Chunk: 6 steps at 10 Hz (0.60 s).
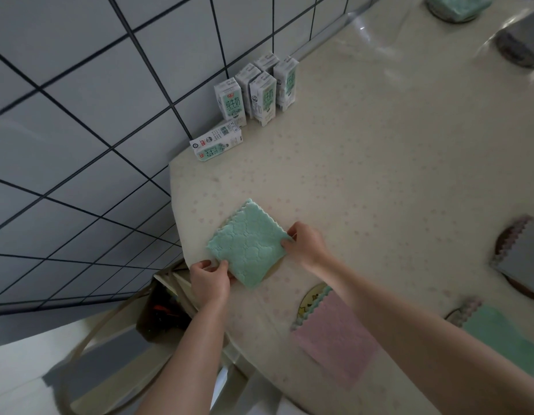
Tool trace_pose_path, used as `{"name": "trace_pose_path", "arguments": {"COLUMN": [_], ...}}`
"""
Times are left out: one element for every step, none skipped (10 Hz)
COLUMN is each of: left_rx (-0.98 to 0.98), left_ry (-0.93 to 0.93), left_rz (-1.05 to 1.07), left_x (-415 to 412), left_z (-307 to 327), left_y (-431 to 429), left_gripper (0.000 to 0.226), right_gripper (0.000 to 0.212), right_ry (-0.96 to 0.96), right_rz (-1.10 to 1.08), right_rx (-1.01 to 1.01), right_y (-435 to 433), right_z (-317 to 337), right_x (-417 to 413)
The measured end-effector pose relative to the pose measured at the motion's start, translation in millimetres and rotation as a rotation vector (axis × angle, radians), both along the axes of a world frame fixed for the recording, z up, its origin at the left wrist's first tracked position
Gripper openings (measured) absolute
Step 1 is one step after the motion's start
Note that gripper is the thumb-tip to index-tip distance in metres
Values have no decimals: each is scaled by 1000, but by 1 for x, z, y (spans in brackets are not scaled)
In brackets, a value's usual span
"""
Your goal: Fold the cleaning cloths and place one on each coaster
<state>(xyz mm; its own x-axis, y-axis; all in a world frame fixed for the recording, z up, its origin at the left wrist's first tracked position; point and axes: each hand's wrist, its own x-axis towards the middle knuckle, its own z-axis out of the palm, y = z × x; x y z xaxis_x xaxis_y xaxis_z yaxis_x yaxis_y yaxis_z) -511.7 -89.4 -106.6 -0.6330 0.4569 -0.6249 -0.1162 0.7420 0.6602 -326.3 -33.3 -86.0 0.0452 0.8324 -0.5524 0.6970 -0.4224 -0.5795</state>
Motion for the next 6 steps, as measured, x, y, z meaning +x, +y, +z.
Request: {"name": "trace_pose_path", "arguments": {"left_rx": [-8, -12, -14, -9, 18, 95], "left_ry": [52, 59, 107, 232, 380, 451], "left_rz": [-56, -91, -140, -200, -278, -415], "left_x": [-1, -3, -5, 2, 11, 31], "left_z": [-4, -10, -7, 18, 35, 48], "left_y": [2, 0, 0, 0, -6, -18], "left_gripper": [32, 33, 37, 38, 38, 36], "right_gripper": [18, 18, 18, 22, 26, 19], "right_ry": [-104, -159, -180, -183, -170, -180], "right_rz": [101, 136, 138, 145, 149, 181], "right_rx": [95, 95, 79, 67, 75, 122], "right_y": [-4, -4, -9, -20, -33, -50], "right_z": [2, 5, 6, 10, 14, 18], "right_x": [1, 9, 24, 41, 59, 77]}}
